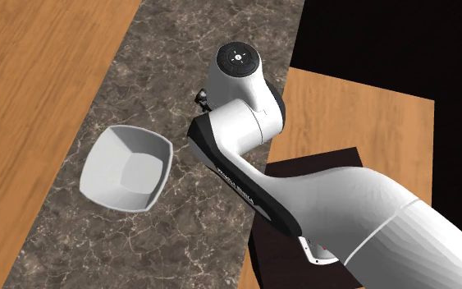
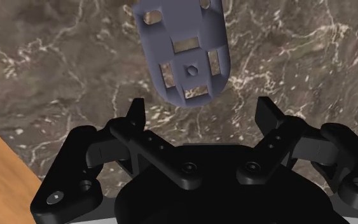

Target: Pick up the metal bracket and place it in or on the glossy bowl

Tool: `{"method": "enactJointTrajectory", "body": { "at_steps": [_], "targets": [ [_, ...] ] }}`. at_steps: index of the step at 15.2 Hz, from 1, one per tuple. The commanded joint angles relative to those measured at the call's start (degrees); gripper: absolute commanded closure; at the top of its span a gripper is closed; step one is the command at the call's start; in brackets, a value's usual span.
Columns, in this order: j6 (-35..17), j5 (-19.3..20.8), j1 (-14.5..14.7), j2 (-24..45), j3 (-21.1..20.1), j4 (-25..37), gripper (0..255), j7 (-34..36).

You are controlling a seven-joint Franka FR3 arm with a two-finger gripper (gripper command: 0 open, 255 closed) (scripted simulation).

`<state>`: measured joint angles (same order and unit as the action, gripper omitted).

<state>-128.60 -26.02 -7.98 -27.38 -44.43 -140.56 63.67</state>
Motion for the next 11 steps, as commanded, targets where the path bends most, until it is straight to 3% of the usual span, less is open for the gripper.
{"method": "enactJointTrajectory", "body": {
  "at_steps": [1, 6, 7, 11],
  "targets": [
    [-0.39, 0.1, -0.16, 0.36, -0.23, 0.01, 0, 0.06],
    [-0.39, 0.1, -0.16, 0.36, -0.23, 0.01, 0, 0.06],
    [-0.39, 0.1, -0.16, 0.37, -0.23, 0.01, 255, 0.06],
    [-0.39, 0.1, -0.17, 0.37, -0.23, 0.01, 255, 0.07]
  ]
}}
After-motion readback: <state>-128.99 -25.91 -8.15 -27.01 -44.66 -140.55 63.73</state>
